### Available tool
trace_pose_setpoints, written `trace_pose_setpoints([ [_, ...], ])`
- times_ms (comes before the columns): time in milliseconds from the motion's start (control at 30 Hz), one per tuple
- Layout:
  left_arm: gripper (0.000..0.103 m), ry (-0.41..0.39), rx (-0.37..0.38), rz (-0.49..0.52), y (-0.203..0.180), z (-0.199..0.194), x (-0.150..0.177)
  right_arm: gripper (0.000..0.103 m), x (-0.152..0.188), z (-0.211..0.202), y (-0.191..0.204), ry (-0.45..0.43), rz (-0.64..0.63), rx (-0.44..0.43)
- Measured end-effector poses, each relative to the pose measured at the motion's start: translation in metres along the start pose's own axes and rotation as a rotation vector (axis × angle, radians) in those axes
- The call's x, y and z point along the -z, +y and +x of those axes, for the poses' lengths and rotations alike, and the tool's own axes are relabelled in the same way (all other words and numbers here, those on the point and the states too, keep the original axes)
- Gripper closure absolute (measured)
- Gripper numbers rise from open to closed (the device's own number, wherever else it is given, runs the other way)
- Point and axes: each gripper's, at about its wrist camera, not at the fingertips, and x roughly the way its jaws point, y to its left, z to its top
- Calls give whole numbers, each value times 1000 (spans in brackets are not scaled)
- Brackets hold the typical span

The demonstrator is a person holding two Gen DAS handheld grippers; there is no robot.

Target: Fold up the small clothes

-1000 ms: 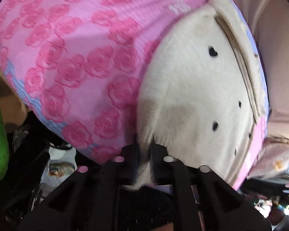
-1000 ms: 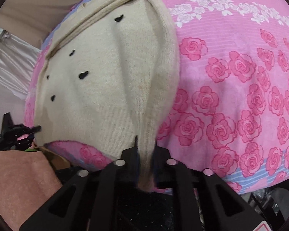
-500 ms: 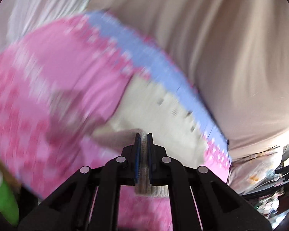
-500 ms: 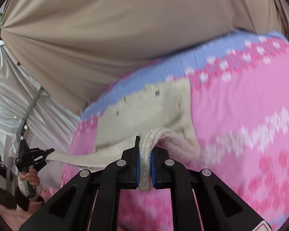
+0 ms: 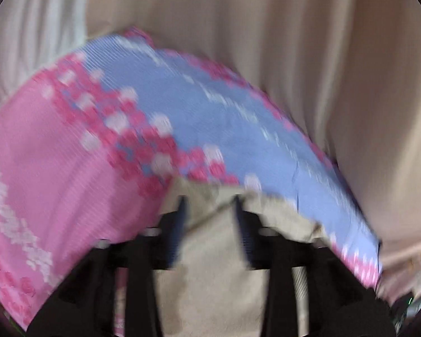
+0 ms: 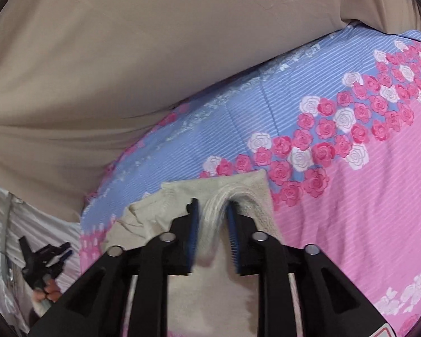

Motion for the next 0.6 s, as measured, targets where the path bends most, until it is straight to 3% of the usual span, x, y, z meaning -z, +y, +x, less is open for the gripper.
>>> trace_pose_setpoints([
  [67, 36, -17, -36, 26, 4, 12, 10, 57, 10, 2, -4, -7, -27, 39],
  [133, 28, 2, -69, 46, 3, 31, 15, 57, 14, 11, -13, 20, -13, 44],
  [267, 23, 144, -51, 47, -7, 81, 16, 57, 19, 28, -24, 52, 45, 42],
  [333, 25, 190, -42, 54, -14, 102, 20, 57, 18, 34, -25, 56, 53, 57],
  [367, 30, 200, -39, 71, -17, 108, 22, 57, 17, 36, -25, 58, 48, 66],
  [433, 61, 196, -89, 135, -25, 117, 26, 55, 16, 42, -25, 60, 31, 97],
  [467, 71, 169, -114, 178, -28, 115, 28, 54, 15, 46, -25, 66, 13, 122],
  [500, 90, 152, -93, 204, -29, 109, 28, 54, 15, 51, -26, 73, -7, 141],
  [533, 93, 149, -53, 204, -27, 101, 26, 54, 15, 55, -25, 78, -30, 157],
  [567, 94, 133, -18, 183, -22, 90, 23, 67, 16, 60, -24, 95, -58, 150],
  [600, 94, 112, 10, 164, -18, 78, 19, 95, 18, 63, -22, 114, -77, 121],
])
